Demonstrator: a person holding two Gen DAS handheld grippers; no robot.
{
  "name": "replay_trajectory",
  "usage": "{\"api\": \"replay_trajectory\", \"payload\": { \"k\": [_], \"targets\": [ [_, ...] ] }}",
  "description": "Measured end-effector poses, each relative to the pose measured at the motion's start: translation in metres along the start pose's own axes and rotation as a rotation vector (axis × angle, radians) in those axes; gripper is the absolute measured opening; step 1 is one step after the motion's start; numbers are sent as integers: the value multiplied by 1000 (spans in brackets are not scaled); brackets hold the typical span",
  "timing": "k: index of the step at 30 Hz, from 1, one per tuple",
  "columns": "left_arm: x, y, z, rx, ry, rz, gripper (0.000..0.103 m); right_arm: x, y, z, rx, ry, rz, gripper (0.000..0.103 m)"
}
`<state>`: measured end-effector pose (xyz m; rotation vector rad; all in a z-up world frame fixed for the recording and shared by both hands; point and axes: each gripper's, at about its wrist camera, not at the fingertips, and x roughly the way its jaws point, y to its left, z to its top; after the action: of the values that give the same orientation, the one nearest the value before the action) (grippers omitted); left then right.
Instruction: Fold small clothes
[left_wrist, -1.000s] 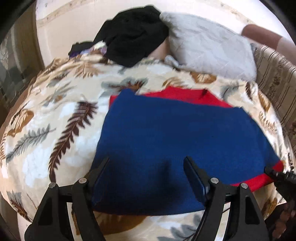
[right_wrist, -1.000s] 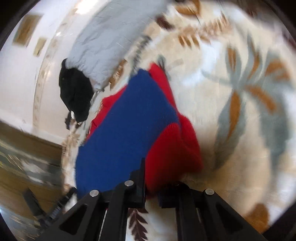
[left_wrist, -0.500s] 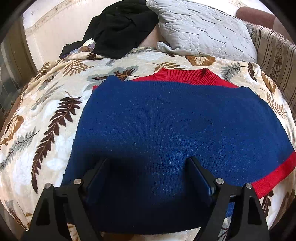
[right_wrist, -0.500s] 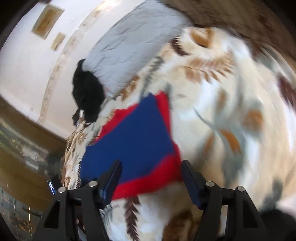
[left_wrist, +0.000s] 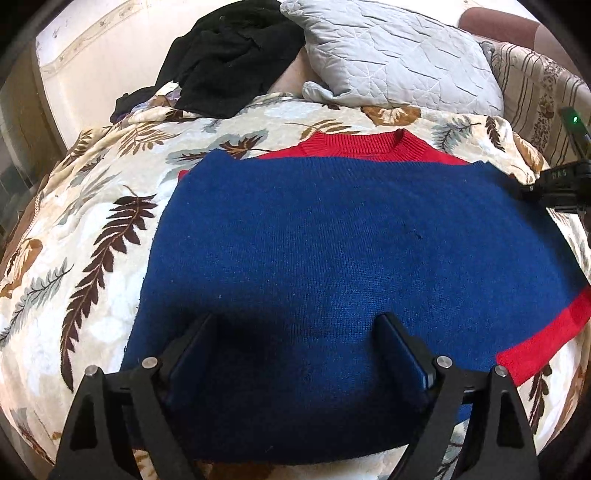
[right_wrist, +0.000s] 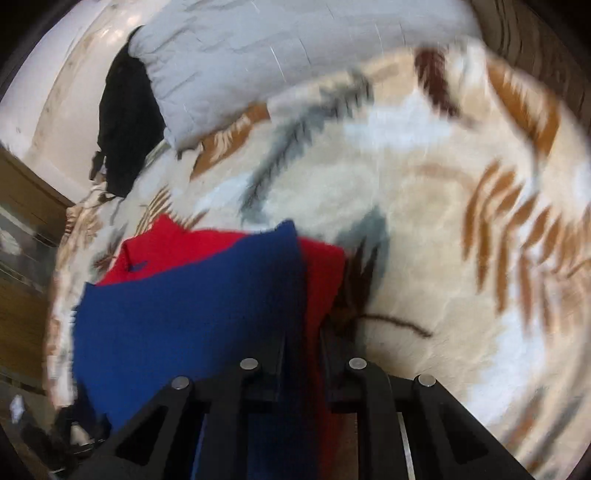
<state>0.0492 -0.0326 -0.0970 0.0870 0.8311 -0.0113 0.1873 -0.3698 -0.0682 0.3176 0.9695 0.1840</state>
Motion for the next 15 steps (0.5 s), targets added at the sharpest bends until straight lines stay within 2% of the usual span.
{"api": "replay_trajectory", "payload": {
  "k": [2, 5, 6, 9, 11, 13, 15],
  "targets": [
    [1, -1, 0, 4, -3, 5, 91, 10, -6, -3, 17, 20, -41, 21],
    [-1, -1, 2, 9, 10, 3, 91, -5, -14, -10, 77, -23, -43, 51],
    [-5, 2, 4, 6, 16, -7, 91, -18, -14, -13, 87, -46, -43, 68],
    [-29, 16, 11, -48, -39, -11, 91, -58, -1, -23, 83, -125, 5, 69],
    [-40, 28, 10, -89, -74, -3, 91, -80, 19, -35, 72, -149, 115, 69],
    [-35, 35, 6, -118, -42, -8, 91, -85, 38, -51, 26, -130, 229, 82],
    [-18, 39, 1, -123, 33, -3, 91, -72, 45, -67, 27, -68, 317, 83]
  ]
}}
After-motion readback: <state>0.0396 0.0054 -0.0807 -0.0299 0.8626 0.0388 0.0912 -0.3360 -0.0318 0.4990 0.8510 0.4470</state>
